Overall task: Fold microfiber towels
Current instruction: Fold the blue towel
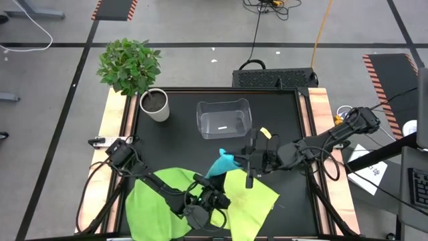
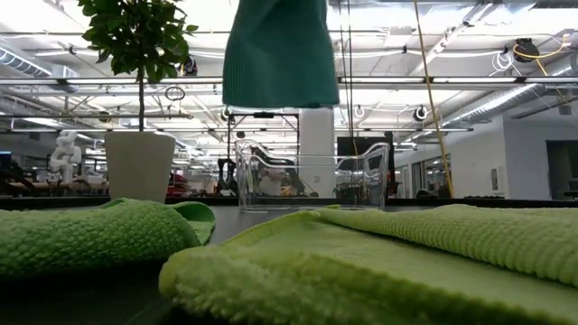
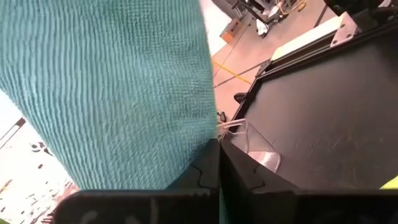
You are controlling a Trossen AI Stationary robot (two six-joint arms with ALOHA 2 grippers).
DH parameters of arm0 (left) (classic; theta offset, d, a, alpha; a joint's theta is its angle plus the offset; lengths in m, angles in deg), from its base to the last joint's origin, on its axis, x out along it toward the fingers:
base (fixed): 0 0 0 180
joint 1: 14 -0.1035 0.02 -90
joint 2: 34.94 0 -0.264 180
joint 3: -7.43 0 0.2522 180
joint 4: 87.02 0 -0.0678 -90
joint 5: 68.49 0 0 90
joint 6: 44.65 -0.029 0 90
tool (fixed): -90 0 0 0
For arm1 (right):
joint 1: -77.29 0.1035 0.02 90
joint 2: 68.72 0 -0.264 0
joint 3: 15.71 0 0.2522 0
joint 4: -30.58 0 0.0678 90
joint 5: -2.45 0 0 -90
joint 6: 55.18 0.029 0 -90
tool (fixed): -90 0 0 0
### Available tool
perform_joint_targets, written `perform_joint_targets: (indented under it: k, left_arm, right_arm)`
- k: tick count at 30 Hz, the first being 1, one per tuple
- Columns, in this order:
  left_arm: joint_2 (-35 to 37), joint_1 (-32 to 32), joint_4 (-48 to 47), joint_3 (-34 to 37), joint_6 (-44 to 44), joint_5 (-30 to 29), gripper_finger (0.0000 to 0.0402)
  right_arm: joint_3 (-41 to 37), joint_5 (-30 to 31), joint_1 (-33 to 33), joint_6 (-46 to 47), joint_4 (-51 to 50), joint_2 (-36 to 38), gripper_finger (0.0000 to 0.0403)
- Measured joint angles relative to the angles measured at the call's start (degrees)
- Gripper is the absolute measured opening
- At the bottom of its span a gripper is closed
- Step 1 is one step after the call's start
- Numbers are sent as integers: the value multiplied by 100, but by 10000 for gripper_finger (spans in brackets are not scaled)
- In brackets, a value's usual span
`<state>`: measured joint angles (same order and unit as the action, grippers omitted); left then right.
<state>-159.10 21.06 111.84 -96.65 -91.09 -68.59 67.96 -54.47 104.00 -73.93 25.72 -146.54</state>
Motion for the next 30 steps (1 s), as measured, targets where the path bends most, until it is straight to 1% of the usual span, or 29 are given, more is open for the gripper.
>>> perform_joint_targets:
  k: [3, 9, 15, 20, 24, 27, 28, 30]
  left_arm:
    - [33, -7, -43, 0, 49, 1, 13]
    - [71, -17, -166, 0, 171, 1, 3]
    - [352, 59, -166, 0, 304, 1, 5]
    - [536, 193, -282, 0, 281, 4, 6]
    - [540, 182, -350, 1, 137, 5, 5]
    - [540, 182, -656, 2, 243, 3, 3]
    - [540, 182, -815, 9, 329, 5, 5]
    - [541, 169, -1082, 83, 514, 11, 12]
  right_arm:
    - [0, -16, 125, 0, -139, -2, 4]
    - [0, -18, 315, 189, -586, -2, 4]
    - [0, -19, 503, 568, -1125, -4, 4]
    - [-30, -13, 686, 719, -1240, -4, 4]
    - [-344, -15, 814, 760, -1108, -4, 4]
    - [-736, 4, 851, 762, -945, -4, 4]
    - [-905, 79, 853, 768, -909, -4, 4]
    - [-1273, 519, 856, 740, -704, -11, 4]
